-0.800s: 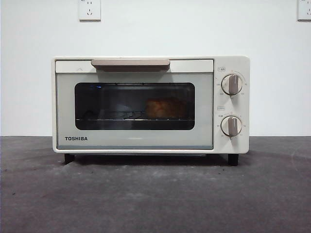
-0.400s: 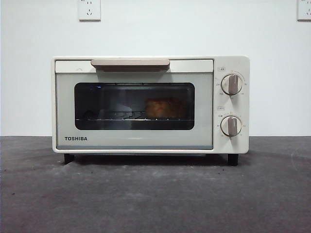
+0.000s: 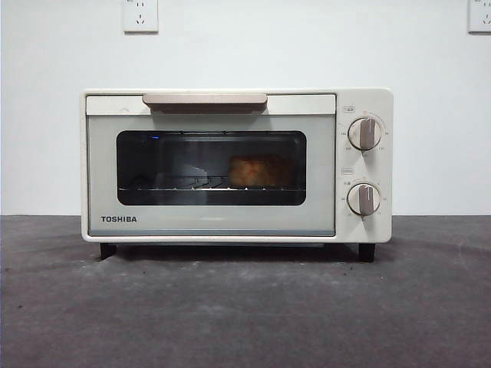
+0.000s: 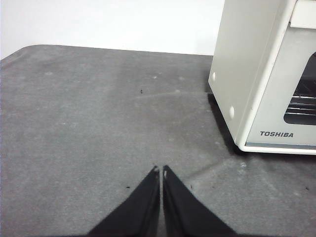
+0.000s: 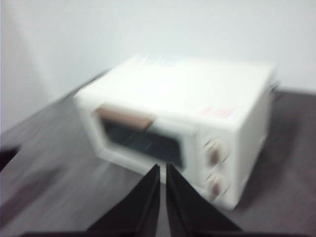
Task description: The left arm flap open the oven, the right arm pick bread and place it into oven, the left arm flap close the oven
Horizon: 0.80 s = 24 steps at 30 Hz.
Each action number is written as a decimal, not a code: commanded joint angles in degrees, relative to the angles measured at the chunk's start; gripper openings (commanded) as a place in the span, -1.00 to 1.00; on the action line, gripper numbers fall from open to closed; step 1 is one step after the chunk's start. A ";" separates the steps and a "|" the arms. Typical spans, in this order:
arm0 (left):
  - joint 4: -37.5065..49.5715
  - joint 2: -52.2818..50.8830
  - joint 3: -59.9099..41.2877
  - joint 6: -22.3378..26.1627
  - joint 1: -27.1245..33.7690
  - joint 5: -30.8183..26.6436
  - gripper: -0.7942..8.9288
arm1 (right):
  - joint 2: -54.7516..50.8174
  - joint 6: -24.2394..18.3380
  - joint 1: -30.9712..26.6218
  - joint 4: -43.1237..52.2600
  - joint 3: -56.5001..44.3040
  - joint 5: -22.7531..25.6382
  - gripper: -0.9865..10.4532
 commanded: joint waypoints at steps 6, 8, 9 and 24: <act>-0.35 -0.09 -1.14 0.83 0.04 -0.09 -0.80 | -3.04 -10.64 -18.58 12.28 -16.70 -4.07 -0.80; -0.35 -0.09 -1.14 0.83 0.04 -0.11 -0.80 | -4.31 -11.06 -22.75 15.82 -21.57 -4.11 -0.80; -0.35 -0.09 -1.14 0.83 0.04 -0.09 -0.80 | -5.18 -11.21 -25.18 18.29 -24.63 -4.15 -0.80; -0.35 -0.09 -1.14 0.83 0.04 -0.11 -0.80 | -19.23 -13.25 -33.24 27.71 -45.62 1.22 -0.80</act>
